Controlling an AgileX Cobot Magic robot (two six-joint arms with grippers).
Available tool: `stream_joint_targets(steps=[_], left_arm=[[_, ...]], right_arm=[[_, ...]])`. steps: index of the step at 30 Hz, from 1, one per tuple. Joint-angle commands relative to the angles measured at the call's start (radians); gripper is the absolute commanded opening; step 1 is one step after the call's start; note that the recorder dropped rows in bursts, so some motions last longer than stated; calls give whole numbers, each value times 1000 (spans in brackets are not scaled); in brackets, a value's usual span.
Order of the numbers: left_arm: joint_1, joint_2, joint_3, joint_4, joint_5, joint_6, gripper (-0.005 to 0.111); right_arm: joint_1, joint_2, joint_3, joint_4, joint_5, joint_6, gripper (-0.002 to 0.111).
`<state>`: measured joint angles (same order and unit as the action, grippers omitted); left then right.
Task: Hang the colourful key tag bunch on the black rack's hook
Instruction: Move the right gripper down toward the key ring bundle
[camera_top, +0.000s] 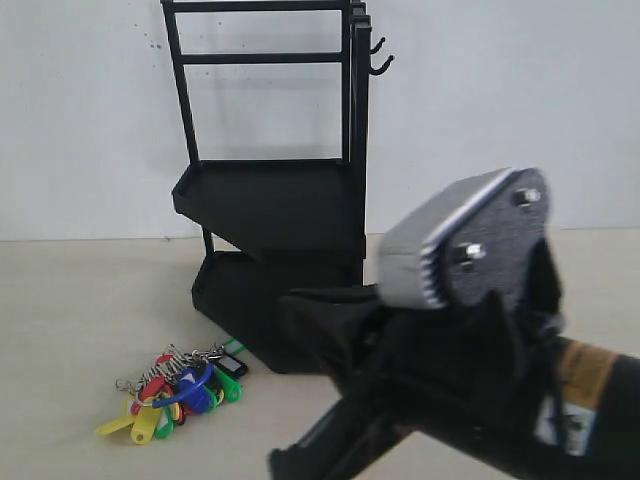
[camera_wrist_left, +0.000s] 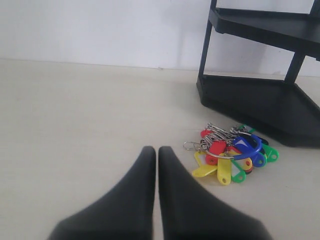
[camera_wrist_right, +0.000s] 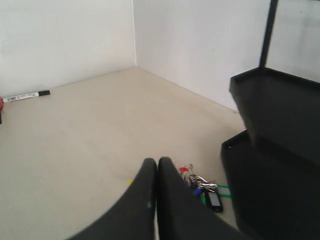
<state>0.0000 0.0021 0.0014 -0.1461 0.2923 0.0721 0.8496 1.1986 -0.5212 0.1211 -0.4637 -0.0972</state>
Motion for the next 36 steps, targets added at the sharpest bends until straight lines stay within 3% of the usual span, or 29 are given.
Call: stream_joint_targets(steps=[1,4,10,27,30,36], left_arm=[[-1,-2,-1,5,-8,3,4],[-1,-2,-1,5,-8,3,4],[-1,-2,-1,5,-8,3,4],[-1,-2,-1,5,-8,3,4],[-1,-2,-1,5,-8,3,4],[-1,-2,-1,5,-8,3,4]], right_arm=[[52,187,-92,77,-41,32,0],[55,294,-141,159,-52,113,0],[57,450,-226,157,-51,458,0],[55,715,-433,184,8,1017,1],[55,759,-466,219,31,1058,10],[55,815,-491,344,31,1155,44]])
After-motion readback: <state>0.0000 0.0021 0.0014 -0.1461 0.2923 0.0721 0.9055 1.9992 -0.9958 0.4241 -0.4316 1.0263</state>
